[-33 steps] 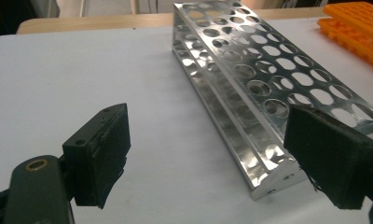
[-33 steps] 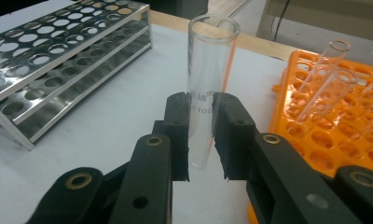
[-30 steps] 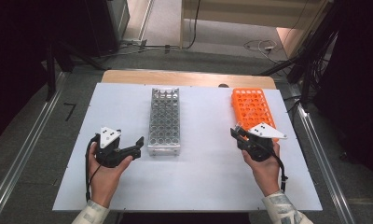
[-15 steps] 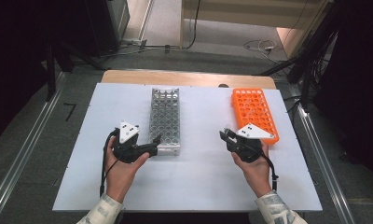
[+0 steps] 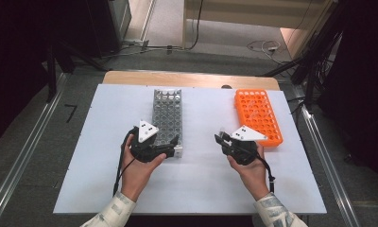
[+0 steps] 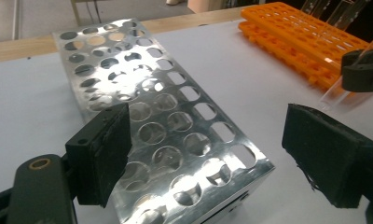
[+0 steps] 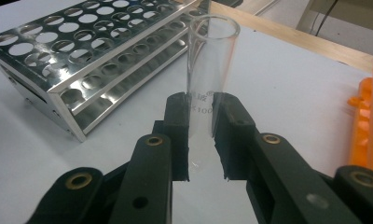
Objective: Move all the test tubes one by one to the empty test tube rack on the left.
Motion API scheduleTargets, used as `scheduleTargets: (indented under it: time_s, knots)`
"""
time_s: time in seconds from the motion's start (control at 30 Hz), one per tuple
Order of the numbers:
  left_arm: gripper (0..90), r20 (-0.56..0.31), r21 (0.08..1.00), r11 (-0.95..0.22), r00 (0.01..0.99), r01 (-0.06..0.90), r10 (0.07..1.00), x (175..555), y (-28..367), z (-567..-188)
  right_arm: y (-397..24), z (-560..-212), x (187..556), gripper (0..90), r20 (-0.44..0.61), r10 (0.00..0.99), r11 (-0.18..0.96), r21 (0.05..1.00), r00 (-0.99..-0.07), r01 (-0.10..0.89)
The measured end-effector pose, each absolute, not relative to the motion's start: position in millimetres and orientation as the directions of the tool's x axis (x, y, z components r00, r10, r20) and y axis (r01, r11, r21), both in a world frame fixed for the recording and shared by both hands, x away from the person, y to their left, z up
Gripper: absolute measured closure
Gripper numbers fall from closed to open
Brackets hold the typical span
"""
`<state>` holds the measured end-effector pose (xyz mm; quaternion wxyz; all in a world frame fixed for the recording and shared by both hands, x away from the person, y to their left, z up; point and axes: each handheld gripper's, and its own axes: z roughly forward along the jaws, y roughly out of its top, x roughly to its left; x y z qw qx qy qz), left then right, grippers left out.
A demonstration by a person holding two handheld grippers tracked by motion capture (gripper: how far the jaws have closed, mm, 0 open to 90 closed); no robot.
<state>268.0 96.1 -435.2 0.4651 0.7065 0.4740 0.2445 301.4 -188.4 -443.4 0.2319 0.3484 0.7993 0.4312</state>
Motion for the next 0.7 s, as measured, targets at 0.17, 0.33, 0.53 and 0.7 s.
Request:
scheduleTargets:
  time_s: [0.17, 0.33, 0.53, 0.7]
  knots:
    - [17.7, -0.097, 0.895, -0.128, 0.467, 0.427, 0.879, 271.4, 78.5, -430.6, -182.8, -443.1, 302.6, 73.4, -0.071, 0.749, 0.39, 0.851, -0.659, 0.352]
    - [18.9, -0.094, 0.899, -0.149, 0.514, 0.411, 0.853, 273.3, 60.1, -424.8, -180.3, -443.3, 303.1, 73.4, -0.067, 0.743, 0.392, 0.849, -0.665, 0.353]
    - [22.5, -0.09, 0.906, -0.16, 0.549, 0.391, 0.831, 275.5, 42.4, -420.6, -177.0, -445.1, 302.9, 73.4, -0.073, 0.736, 0.404, 0.845, -0.674, 0.35]
    - [26.0, -0.087, 0.908, -0.172, 0.574, 0.382, 0.814, 277.0, 28.1, -418.8, -173.6, -445.4, 302.0, 73.4, -0.075, 0.726, 0.41, 0.845, -0.683, 0.343]
